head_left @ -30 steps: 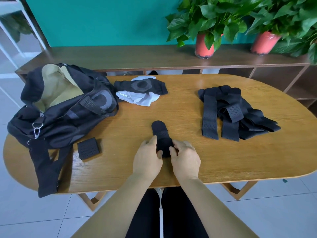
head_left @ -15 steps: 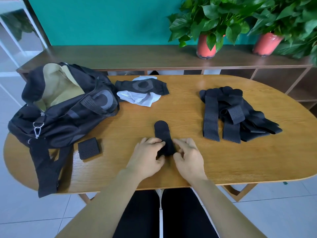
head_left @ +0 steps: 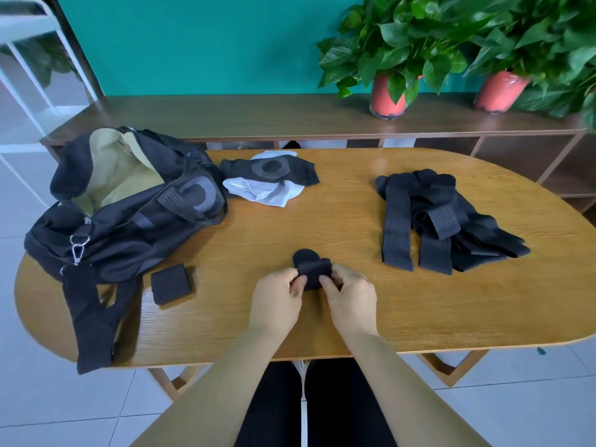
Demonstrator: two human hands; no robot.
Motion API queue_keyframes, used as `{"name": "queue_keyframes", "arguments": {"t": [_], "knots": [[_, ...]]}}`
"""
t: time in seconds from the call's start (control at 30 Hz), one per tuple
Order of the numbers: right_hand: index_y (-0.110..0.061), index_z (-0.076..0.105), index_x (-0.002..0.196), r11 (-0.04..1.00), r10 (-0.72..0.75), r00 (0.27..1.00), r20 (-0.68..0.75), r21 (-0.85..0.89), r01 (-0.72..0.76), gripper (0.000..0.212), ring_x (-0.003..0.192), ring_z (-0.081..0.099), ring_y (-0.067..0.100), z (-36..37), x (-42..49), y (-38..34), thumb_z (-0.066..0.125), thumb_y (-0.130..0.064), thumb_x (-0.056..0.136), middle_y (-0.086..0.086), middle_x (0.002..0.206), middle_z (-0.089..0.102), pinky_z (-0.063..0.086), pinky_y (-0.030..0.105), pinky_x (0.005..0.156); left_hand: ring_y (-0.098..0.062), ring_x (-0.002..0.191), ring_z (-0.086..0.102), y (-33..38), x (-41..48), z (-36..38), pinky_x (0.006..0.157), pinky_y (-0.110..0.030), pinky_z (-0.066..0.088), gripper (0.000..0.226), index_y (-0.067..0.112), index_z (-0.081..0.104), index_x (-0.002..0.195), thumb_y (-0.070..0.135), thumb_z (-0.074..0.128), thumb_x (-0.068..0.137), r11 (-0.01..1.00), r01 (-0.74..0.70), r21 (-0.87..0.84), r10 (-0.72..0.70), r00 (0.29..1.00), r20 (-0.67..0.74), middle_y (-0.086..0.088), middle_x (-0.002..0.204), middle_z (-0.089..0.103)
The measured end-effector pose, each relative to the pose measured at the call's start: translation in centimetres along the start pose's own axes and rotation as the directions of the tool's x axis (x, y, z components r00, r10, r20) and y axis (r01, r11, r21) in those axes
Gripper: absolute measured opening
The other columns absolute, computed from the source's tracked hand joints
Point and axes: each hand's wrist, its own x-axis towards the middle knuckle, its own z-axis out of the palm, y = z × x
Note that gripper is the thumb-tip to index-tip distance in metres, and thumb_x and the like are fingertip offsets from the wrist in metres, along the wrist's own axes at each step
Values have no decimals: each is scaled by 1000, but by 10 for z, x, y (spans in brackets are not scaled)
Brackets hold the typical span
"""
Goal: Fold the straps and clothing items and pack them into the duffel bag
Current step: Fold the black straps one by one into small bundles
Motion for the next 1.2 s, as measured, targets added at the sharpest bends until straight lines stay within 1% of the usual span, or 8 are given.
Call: {"name": "queue_keyframes", "arguments": {"t": [0.1, 0.23, 0.33, 0.43, 0.6, 0.83, 0.97, 1.2], "knots": [[-11, 65, 81, 996, -39, 998, -41, -77, 35, 10, 75, 54, 19, 5, 4, -4, 64, -19, 87, -2, 75, 60, 38, 27, 59, -12, 48, 42, 1, 7, 4, 50, -23, 31, 40, 19, 44, 56, 20, 58, 94, 999, 48, 27, -47, 999, -18, 6, 53, 46], [-13, 67, 92, 982, -24, 999, -32, -186, 18, 15, 82, 56, 20, 10, 11, -7, 59, -25, 91, 2, 85, 63, 37, 26, 59, -20, 61, 63, 4, 15, 3, 59, -38, 52, 36, 15, 52, 59, 21, 56, 94, 990, 138, -1, -138, 990, 25, -5, 62, 61], [-15, 67, 96, 968, 9, 1000, -5, -250, -10, 19, 87, 55, 19, 11, 16, -9, 55, -29, 93, 1, 90, 64, 37, 26, 60, -22, 64, 66, 6, 21, 1, 63, -43, 55, 35, 14, 53, 60, 23, 56, 94, 977, 209, -42, -207, 977, 53, -6, 64, 63], [-14, 65, 93, 950, 27, 999, 24, -313, -18, 22, 86, 55, 20, 10, 20, -12, 52, -31, 94, 3, 90, 62, 37, 26, 59, -21, 65, 67, 6, 25, 1, 65, -42, 56, 28, 11, 60, 68, 24, 57, 93, 969, 244, -40, -241, 968, 67, -6, 67, 66], [-14, 62, 83, 929, 78, 995, 64, -367, -49, 26, 79, 55, 21, 11, 27, -14, 49, -34, 95, 3, 86, 61, 36, 26, 57, -19, 65, 68, 4, 30, 1, 66, -42, 57, 21, 14, 62, 78, 28, 57, 94, 948, 312, -58, -306, 948, 88, -4, 71, 67], [-21, 64, 88, 902, 120, 988, 93, -426, -69, 26, 78, 57, 20, 14, 37, -16, 49, -42, 94, 1, 85, 63, 35, 25, 55, -7, 54, 68, 1, 36, -2, 61, -30, 57, 17, 14, 63, 84, 26, 56, 94, 926, 362, -106, -349, 929, 121, -1, 69, 68], [-24, 61, 81, 907, 116, 990, 84, -415, -72, 27, 76, 57, 20, 15, 36, -16, 50, -45, 93, 1, 84, 62, 34, 24, 53, -4, 52, 66, -2, 37, -3, 63, -32, 58, 17, 13, 62, 84, 24, 55, 94, 925, 359, -121, -342, 929, 143, -1, 67, 69], [-24, 65, 96, 874, 79, 991, 106, -485, -18, 31, 88, 57, 22, 15, 32, -16, 43, -46, 96, 1, 98, 58, 38, 26, 60, -6, 57, 68, 0, 40, -4, 63, -27, 57, 10, 17, 56, 96, 27, 56, 94, 921, 382, -73, -368, 917, 153, 0, 73, 68]]}}
